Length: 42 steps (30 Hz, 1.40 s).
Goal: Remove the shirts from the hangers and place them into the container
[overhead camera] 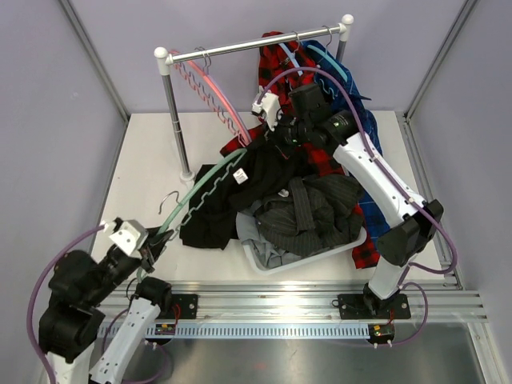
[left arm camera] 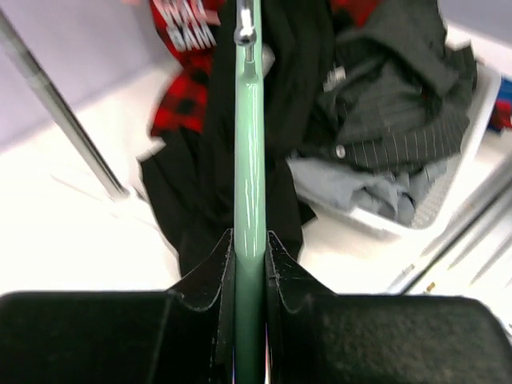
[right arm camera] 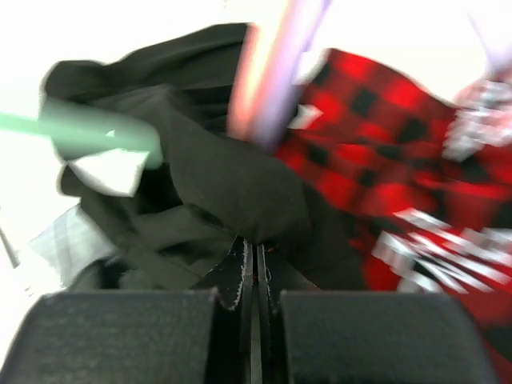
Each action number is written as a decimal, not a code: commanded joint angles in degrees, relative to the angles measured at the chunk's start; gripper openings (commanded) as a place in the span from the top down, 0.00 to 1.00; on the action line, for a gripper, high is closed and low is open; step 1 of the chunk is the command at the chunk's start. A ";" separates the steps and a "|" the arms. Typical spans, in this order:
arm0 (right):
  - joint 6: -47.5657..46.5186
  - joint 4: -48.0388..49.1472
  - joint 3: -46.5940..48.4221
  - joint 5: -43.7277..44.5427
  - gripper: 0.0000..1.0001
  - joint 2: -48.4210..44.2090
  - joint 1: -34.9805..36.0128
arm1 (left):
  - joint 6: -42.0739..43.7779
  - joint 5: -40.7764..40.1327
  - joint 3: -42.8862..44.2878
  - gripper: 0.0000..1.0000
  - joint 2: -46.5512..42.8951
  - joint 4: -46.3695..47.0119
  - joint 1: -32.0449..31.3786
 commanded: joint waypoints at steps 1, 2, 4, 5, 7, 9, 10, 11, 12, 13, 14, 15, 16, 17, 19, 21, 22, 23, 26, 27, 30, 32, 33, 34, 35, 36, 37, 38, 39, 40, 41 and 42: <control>-3.79 0.04 -2.38 -16.24 1.00 0.67 -0.09 | -0.31 -4.68 2.34 1.00 -5.44 9.08 -0.26; -4.06 -0.23 -2.64 -18.53 1.00 1.11 -0.09 | -0.58 -5.21 2.52 1.00 -6.23 8.92 -0.26; -4.76 -2.07 -2.12 -24.60 0.98 2.95 -0.09 | -0.75 -5.83 2.78 1.00 -5.80 6.99 -0.35; -4.94 -2.68 -1.77 -26.10 0.94 3.57 -0.09 | -1.02 -5.92 2.96 1.00 -5.37 6.29 -0.35; -6.77 -5.41 -0.28 -29.44 0.93 4.97 -0.09 | -1.46 -5.83 3.05 1.00 -4.22 5.40 -0.35; -7.57 -7.08 0.69 -29.54 0.87 5.16 -0.09 | -1.72 -5.92 2.52 1.00 -3.96 6.36 -0.35; -8.97 -7.61 0.87 -29.10 0.84 4.55 -0.09 | -1.98 -5.92 2.34 1.00 -3.69 6.97 -0.35; -9.42 -7.87 0.70 -27.79 0.71 4.02 -0.09 | -2.07 -5.66 2.08 1.00 -3.52 7.50 -0.35; -10.29 -7.88 0.52 -26.91 0.62 2.62 -0.09 | -2.25 -5.14 1.47 1.00 -3.08 8.55 -0.35; -10.82 -7.96 0.35 -26.12 0.54 1.74 -0.09 | -2.34 -4.61 1.11 1.00 -2.73 9.17 -0.35; -11.43 -8.23 0.00 -25.33 0.48 0.95 -0.18 | -2.51 -4.17 0.85 1.00 -2.55 9.70 -0.35; -13.18 -9.18 -0.10 -24.19 0.42 -1.06 -0.09 | -2.60 -2.95 0.24 1.00 -1.85 10.92 -0.35; -14.50 -9.89 -0.27 -23.74 0.40 -2.30 -0.09 | -2.69 -2.41 0.06 1.00 -1.59 11.55 -0.35; -15.82 -10.68 -0.79 -23.48 0.39 -3.44 -0.09 | -2.60 -1.62 -0.12 1.00 -1.23 12.07 -0.35; -22.31 -14.02 -1.41 -23.82 0.36 -7.75 -0.09 | -1.90 1.80 -0.64 1.00 -0.01 13.39 -0.35; -30.46 -18.15 -2.64 -25.23 0.34 -12.13 -0.09 | -1.11 7.05 -1.08 1.00 0.87 14.27 -0.35; -33.30 -19.64 -2.99 -25.75 0.33 -13.55 -0.09 | 0.37 9.17 -1.35 1.00 2.01 14.36 -0.35; -35.33 -22.44 -2.91 -26.46 0.32 -14.61 -0.18 | 0.91 11.02 -1.52 1.00 2.37 14.71 -0.35; -40.70 -29.99 1.55 -27.86 0.32 -15.41 -0.09 | 2.58 16.30 -0.91 1.00 5.26 14.37 -0.35; -41.06 -30.89 2.18 -28.22 0.32 -15.58 -0.18 | 2.76 18.58 -0.65 1.00 6.06 14.19 -0.35; -40.01 -33.36 4.47 -31.20 0.30 -15.85 -0.09 | 3.64 21.57 0.49 1.00 9.13 13.22 -0.26; -38.61 -33.63 4.83 -34.09 0.28 -15.67 0.00 | 3.55 23.34 0.67 1.00 10.54 13.83 -0.35; -37.47 -33.37 4.48 -34.81 0.27 -15.32 0.00 | 3.12 24.91 0.41 1.00 10.89 14.45 -0.26; -36.59 -32.93 3.34 -34.90 0.27 -15.06 0.43 | 2.85 25.71 0.32 1.00 11.07 14.97 -0.26; -34.49 -31.10 2.81 -33.33 0.27 -14.71 1.39 | 2.59 27.02 0.32 1.00 11.94 15.76 -0.26; -33.60 -30.21 2.20 -32.01 0.27 -14.53 2.10 | 2.41 27.65 0.32 1.00 12.30 15.86 -0.26; -32.89 -28.29 1.41 -30.87 0.27 -14.53 2.71 | 2.32 28.26 0.49 1.00 12.74 16.03 -0.26; -31.58 -27.48 1.14 -29.20 0.27 -14.44 3.76 | 2.41 29.49 0.67 1.00 13.35 16.12 -0.35; -31.22 -26.87 1.05 -28.67 0.27 -14.35 4.12 | 2.15 30.19 0.85 1.00 14.14 16.30 -0.35; -31.04 -26.34 1.31 -27.79 0.27 -14.18 4.47 | 1.97 30.98 0.93 1.00 14.50 16.73 -0.26; -30.87 -26.25 1.66 -27.35 0.27 -13.83 5.52 | 1.88 32.12 1.02 1.00 14.94 16.82 -0.26; -30.60 -26.07 1.75 -26.91 0.27 -13.65 6.05 | 1.62 32.66 1.02 1.00 15.38 17.17 -0.35</control>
